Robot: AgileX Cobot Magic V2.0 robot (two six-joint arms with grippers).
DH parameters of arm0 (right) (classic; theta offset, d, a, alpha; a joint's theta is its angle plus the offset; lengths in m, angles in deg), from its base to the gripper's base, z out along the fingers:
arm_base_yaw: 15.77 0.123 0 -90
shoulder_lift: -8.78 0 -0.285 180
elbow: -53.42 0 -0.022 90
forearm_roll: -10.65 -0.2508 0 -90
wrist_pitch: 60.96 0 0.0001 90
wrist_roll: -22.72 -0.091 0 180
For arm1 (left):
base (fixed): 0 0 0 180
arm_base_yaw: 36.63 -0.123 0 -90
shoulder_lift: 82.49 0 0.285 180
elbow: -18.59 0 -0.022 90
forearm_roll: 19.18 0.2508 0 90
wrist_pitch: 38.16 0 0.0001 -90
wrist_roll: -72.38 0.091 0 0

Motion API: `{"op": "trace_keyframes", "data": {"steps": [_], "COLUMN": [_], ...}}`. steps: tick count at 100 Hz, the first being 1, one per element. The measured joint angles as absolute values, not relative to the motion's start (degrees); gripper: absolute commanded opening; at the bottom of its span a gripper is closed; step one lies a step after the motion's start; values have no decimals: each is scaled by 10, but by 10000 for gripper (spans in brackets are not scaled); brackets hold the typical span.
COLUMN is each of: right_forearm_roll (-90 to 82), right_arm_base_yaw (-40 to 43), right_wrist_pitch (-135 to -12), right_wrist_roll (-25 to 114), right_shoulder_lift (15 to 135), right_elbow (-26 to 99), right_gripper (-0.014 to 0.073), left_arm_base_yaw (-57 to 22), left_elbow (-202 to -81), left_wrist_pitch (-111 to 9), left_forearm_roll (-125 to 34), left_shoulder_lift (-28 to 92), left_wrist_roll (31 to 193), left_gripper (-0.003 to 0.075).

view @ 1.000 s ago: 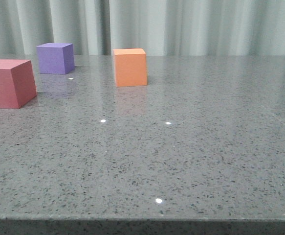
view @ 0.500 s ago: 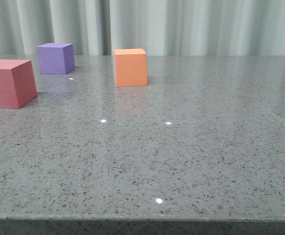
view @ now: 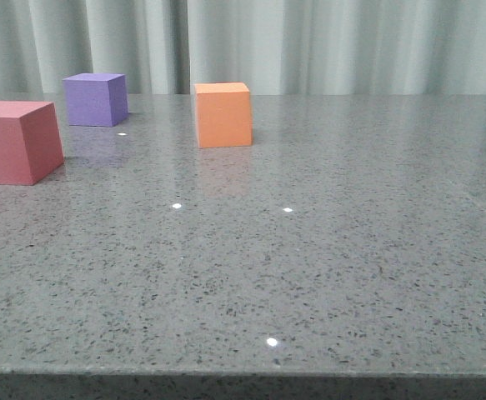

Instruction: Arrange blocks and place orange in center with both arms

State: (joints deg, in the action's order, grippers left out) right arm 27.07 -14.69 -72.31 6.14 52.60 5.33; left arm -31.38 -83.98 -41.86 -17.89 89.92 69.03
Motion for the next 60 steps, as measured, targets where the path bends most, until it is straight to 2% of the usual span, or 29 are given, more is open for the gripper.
{"op": "trace_keyframes", "data": {"steps": [60], "right_forearm_roll": [271], "right_arm_base_yaw": [-147], "right_wrist_pitch": [-723], "right_wrist_roll": [61], "right_shoulder_lift": [526], "right_elbow": [53], "right_gripper": [-69], "left_arm_base_yaw": [-314], "left_elbow": [-840], "left_wrist_pitch": [-414], "left_forearm_roll": [-179], "left_shoulder_lift": [899], "left_wrist_roll": [690], "left_gripper": [-20]}}
